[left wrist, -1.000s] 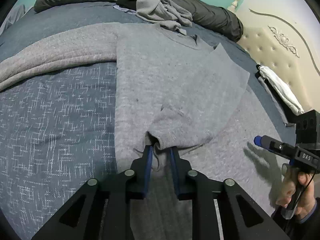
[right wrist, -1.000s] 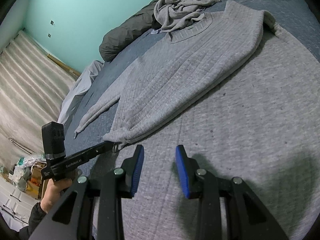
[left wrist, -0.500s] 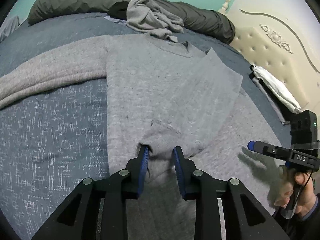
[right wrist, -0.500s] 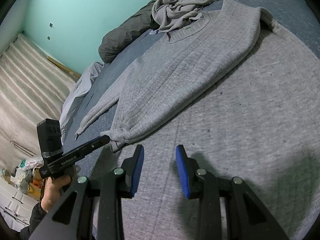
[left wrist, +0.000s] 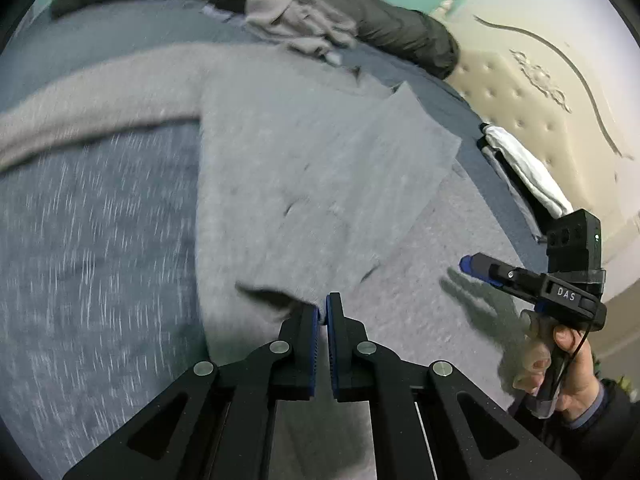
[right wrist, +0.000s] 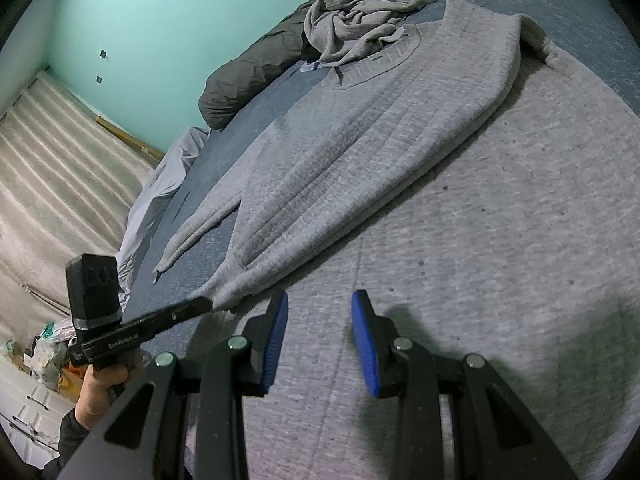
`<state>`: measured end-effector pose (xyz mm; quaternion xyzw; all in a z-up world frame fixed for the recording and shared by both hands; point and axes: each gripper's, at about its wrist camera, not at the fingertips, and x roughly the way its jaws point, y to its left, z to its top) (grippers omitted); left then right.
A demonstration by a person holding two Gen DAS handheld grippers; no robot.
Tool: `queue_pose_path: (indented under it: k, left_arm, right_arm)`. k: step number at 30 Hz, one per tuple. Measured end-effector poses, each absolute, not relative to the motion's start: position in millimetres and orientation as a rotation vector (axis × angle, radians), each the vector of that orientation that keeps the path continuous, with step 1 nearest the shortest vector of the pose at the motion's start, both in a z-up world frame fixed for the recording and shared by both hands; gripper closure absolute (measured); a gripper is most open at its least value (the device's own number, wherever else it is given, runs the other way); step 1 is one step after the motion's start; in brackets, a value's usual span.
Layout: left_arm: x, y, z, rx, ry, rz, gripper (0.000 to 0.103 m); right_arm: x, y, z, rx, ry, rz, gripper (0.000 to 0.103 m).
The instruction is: Fold clothes
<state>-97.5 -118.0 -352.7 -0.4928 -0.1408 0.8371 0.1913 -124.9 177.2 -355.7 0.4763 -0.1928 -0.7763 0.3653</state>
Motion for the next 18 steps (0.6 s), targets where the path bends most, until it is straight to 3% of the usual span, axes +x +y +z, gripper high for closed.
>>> queue_pose_path:
  k: [5,14,16,18]
  left_arm:
    - [-102,-123,-377,-1.481,-0.430,2.372,0.099]
    - [-100,-139,-356,-1.413,-0.534,2.384,0.098]
    - [-103,-146,-353,-1.399,-0.574,2.409,0.090]
    - [-110,-151,-356,-1.400,-0.632,2.413,0.072]
  right_arm:
    - [-124,175,-355,1.224,-0.487,-1.991,0.070]
    - [-126,179,-357,1.225,-0.505,-2.000,0.070]
    - [-126,177,-357,1.224,-0.499,-1.996,0.070]
    - [-127,176,-358,1.224,-0.490,-1.993,0.070]
